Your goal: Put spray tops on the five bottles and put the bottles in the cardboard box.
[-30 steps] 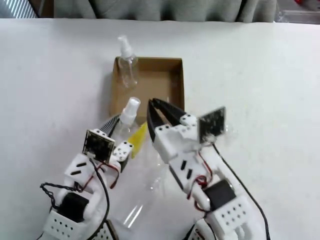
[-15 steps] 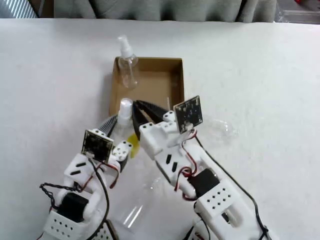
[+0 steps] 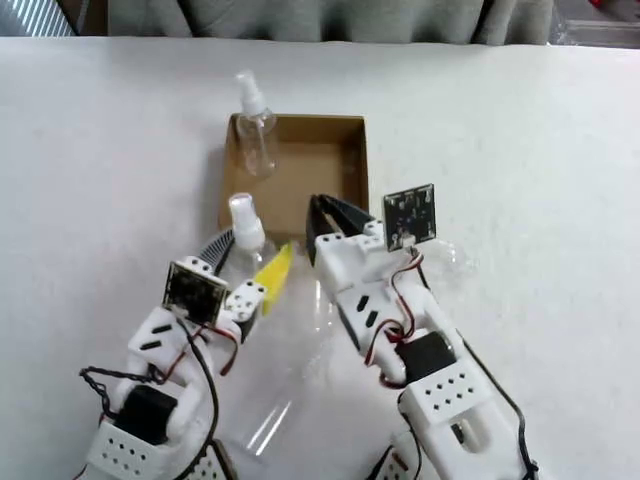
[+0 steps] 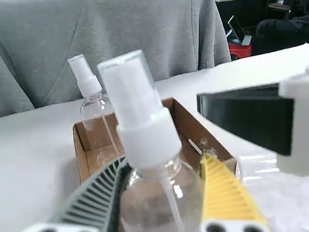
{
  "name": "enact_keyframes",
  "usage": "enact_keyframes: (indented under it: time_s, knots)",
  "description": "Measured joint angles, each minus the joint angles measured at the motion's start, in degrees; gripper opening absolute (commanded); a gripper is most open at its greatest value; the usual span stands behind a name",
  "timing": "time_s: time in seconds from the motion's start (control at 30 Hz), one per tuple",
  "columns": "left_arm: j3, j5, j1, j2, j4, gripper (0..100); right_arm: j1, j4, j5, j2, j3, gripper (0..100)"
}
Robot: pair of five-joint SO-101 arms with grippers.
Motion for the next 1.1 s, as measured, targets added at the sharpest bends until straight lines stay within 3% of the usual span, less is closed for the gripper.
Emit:
enact_keyframes:
  time_s: [0.17, 0.33, 0.7, 1.1]
  knots:
    - [0.0, 3.9, -5.5, 0.0, -1.3, 2, 0.0, 5.0, 0.0, 0.0, 0.0, 1.5]
    - [-0.1, 5.1, -6.5, 0.0, -1.6, 2, -0.3, 11.2, 1.8, 0.0, 0.0, 1.5]
    - [-1.1, 5.5, -7.4, 0.5, -1.8, 2, -11.3, 22.8, 2.4, -4.2, 1.1, 1.5]
    - [-16.8, 5.5, -11.5, 31.8, -7.8, 2, -23.4, 22.2, 3.6, -32.8, 15.1, 1.5]
